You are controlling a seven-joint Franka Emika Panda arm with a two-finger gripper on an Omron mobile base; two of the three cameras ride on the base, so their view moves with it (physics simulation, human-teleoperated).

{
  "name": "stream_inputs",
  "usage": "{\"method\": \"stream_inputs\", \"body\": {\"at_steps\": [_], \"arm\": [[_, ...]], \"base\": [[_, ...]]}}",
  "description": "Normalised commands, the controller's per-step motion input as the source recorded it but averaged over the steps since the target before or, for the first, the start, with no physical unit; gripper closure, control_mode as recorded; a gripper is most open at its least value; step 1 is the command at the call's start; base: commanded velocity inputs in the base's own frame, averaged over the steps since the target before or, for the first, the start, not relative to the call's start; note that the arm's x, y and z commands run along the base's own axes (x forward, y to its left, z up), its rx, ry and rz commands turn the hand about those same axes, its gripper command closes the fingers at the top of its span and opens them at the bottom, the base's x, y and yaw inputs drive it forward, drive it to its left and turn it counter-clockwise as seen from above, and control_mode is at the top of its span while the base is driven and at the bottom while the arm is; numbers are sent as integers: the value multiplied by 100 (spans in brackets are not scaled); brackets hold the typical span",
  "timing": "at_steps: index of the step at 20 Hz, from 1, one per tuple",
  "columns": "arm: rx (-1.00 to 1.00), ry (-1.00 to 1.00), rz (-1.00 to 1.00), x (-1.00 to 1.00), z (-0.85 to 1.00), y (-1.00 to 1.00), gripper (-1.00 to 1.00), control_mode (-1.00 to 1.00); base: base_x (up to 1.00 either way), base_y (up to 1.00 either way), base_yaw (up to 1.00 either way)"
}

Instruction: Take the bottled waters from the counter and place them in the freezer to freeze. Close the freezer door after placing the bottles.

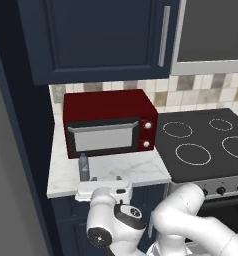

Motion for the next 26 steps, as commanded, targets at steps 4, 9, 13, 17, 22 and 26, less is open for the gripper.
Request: {"method": "stream_inputs", "body": {"at_steps": [4, 9, 13, 17, 22, 26], "arm": [[0, 0, 18, 17, -27, 5, -100, -100], [-2, 0, 17, 2, -17, 8, -100, -100], [0, 0, 9, 2, 0, 0, -100, -100], [0, 0, 9, 5, 0, 6, -100, -100], [0, 0, 6, 10, 0, 15, -100, -100], [0, 0, 2, 8, 0, 13, -100, -100]], "base": [[0, 0, 0], [0, 0, 0], [0, 0, 0], [0, 0, 0], [0, 0, 0], [0, 0, 0]]}}
